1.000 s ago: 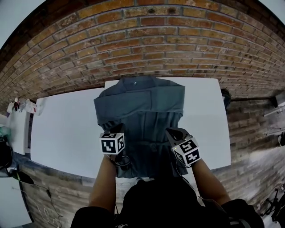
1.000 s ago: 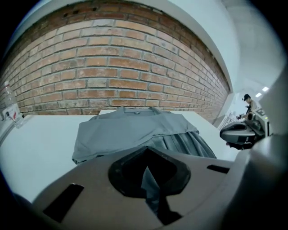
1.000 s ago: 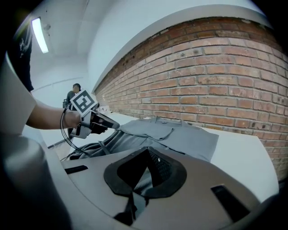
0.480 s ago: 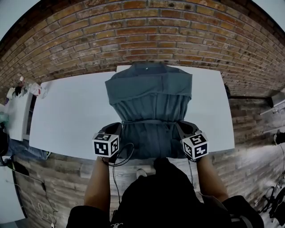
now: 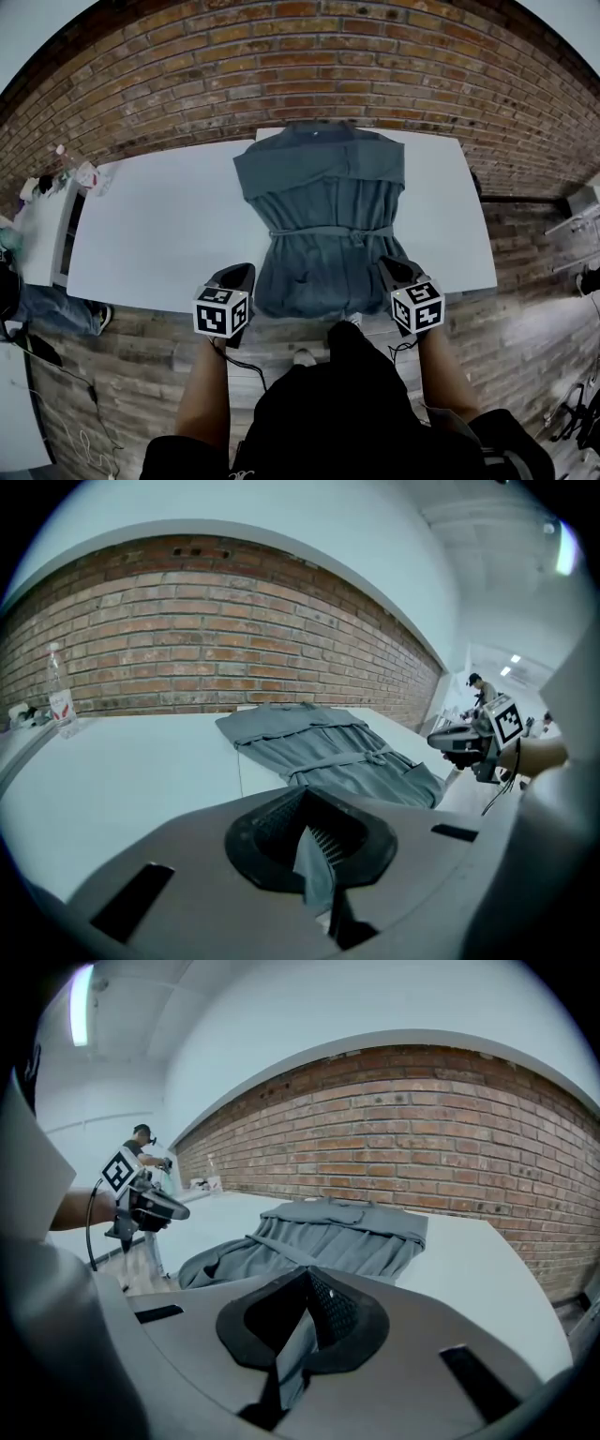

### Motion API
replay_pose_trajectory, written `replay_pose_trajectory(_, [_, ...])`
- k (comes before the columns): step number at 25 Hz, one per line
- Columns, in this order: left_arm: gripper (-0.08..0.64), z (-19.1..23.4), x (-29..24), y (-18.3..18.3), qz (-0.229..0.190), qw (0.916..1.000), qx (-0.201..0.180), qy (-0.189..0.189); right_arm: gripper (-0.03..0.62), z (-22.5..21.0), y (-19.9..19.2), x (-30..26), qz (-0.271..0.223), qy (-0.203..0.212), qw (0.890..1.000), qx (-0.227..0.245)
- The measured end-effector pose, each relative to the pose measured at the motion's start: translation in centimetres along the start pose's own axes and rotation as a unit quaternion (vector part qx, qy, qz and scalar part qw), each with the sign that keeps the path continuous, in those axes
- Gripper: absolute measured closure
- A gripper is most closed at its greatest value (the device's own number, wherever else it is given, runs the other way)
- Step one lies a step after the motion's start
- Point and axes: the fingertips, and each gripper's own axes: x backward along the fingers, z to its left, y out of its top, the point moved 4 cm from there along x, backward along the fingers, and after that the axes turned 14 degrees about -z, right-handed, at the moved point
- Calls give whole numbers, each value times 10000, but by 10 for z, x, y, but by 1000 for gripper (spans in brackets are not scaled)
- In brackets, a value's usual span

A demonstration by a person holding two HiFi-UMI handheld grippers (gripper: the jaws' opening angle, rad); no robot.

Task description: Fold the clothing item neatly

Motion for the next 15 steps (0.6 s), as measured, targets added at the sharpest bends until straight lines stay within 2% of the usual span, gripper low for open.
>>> replay_pose_trajectory(4, [561, 6, 4, 5, -105, 9999, -60, 23, 591, 2, 15, 3, -183, -10, 9998, 82])
replay_pose_trajectory(8, [554, 16, -11, 28, -251, 9996, -62, -63, 591, -12, 43, -9, -432, 45, 9987, 266])
replay_pose_trajectory(15, [548, 47, -78, 113, -555, 9966, -595, -89, 591, -72, 103, -75, -721, 159, 9954, 605])
